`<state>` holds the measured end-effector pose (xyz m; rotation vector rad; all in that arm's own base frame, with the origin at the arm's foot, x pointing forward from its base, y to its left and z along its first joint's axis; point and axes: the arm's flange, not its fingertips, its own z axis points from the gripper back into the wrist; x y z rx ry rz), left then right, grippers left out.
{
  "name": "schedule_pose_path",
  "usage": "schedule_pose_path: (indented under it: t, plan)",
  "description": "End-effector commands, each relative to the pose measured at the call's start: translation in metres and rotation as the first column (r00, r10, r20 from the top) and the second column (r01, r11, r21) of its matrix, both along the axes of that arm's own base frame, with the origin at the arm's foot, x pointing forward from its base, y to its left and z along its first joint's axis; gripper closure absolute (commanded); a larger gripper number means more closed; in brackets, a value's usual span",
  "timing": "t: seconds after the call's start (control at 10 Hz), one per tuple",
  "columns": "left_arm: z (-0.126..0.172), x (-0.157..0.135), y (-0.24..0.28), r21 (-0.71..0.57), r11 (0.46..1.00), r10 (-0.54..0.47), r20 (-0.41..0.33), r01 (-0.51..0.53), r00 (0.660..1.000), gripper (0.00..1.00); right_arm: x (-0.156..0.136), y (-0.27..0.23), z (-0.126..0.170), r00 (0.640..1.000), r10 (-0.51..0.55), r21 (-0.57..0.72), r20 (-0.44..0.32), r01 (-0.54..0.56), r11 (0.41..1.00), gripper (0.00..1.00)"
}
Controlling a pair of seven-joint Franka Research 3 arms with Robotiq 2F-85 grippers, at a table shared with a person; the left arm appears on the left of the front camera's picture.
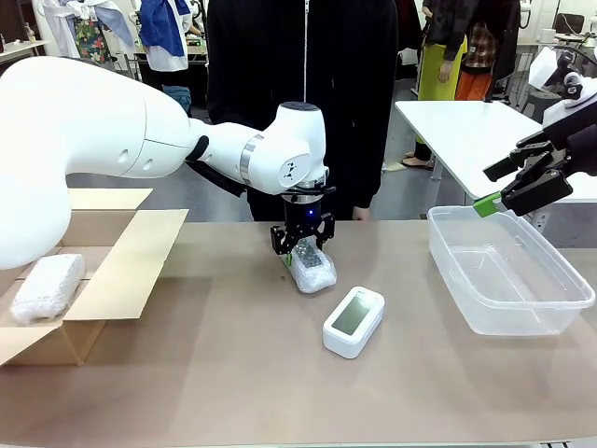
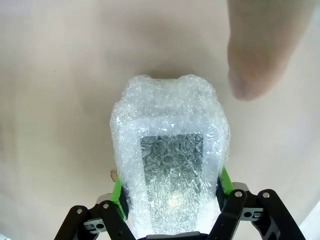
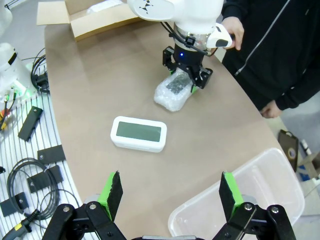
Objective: Separate and place wrapped and unwrapped clocks.
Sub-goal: Pick up the Digital clock indicated by the person.
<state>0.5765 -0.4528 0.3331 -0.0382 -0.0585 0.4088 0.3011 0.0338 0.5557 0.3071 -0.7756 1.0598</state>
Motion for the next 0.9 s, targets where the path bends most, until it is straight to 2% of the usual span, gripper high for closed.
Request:
schedule_pose_path:
  t: [0.0, 0.2, 0.5, 0.6, 0.8]
  plan:
    - [0.009, -0.002, -0.003, -0.001, 1.0, 0.004, -0.008, -0.004, 1.0, 0.73, 0.002, 0.0, -0.002, 1.0, 0.018, 0.018, -0.006, -0.018, 1.0, 0.0]
    - [0.054, -0.027, 0.002, -0.004, 0.999, -0.047, 0.032, 0.048, 0.998, 0.73, 0.002, 0.0, -0.002, 1.0, 0.018, 0.018, -0.006, -0.018, 1.0, 0.0]
    - [0.14, -0.092, 0.017, -0.012, 0.983, -0.182, 0.09, 0.184, 0.979, 0.73, 0.002, 0.0, -0.002, 1.0, 0.018, 0.018, -0.006, -0.018, 1.0, 0.0]
    - [0.165, -0.117, 0.023, 0.018, 0.972, -0.236, 0.088, 0.236, 0.968, 0.73, 0.002, 0.0, -0.002, 1.0, 0.018, 0.018, -0.006, -0.018, 1.0, 0.0]
    - [0.204, -0.161, 0.041, 0.054, 0.922, -0.385, 0.054, 0.383, 0.921, 0.73, 0.002, 0.0, -0.002, 1.0, 0.018, 0.018, -0.006, -0.018, 1.0, 0.0]
